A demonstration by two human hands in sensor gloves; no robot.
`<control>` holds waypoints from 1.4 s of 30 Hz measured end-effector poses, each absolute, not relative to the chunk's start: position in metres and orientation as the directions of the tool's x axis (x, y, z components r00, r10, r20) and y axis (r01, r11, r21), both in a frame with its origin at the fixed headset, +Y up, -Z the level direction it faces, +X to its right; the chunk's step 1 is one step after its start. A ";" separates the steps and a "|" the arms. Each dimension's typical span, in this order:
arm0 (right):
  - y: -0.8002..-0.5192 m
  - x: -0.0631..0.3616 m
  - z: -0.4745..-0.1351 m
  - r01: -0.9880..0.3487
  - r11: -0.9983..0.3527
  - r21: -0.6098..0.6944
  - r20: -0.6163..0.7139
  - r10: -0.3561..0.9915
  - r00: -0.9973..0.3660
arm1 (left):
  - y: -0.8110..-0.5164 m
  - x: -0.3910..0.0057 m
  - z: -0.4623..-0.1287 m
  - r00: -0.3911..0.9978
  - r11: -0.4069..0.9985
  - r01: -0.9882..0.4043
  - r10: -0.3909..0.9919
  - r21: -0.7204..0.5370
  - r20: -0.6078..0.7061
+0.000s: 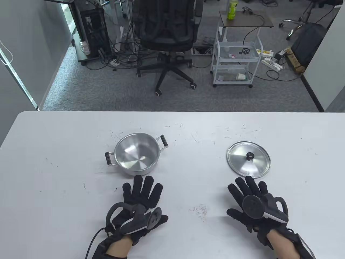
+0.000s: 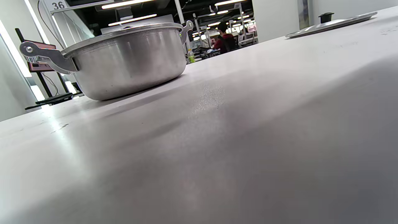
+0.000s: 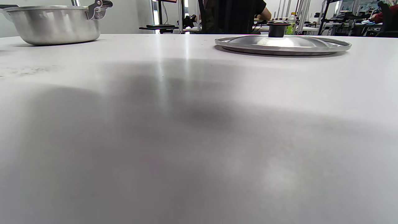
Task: Cover the pot
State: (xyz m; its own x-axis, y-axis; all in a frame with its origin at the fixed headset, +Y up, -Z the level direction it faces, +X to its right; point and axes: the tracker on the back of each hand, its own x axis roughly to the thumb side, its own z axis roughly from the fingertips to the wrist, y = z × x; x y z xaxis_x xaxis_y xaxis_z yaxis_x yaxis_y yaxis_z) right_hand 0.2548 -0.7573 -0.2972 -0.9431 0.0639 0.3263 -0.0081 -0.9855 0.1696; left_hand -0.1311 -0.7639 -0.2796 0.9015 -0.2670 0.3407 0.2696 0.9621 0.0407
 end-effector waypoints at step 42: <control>-0.747 0.266 -0.298 -0.045 -0.990 0.136 0.275 0.082 -0.958 | -0.692 -0.271 -0.451 0.953 0.983 -0.045 -0.011 -0.177 -0.303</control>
State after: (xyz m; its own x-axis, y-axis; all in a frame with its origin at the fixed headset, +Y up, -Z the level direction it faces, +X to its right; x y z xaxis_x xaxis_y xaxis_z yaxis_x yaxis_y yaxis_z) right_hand 0.2661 -0.7475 -0.2977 -0.9581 0.0816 0.2745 -0.0452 -0.9896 0.1362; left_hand -0.2707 -0.6924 -0.4505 0.9530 -0.0113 -0.3027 -0.0447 0.9831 -0.1774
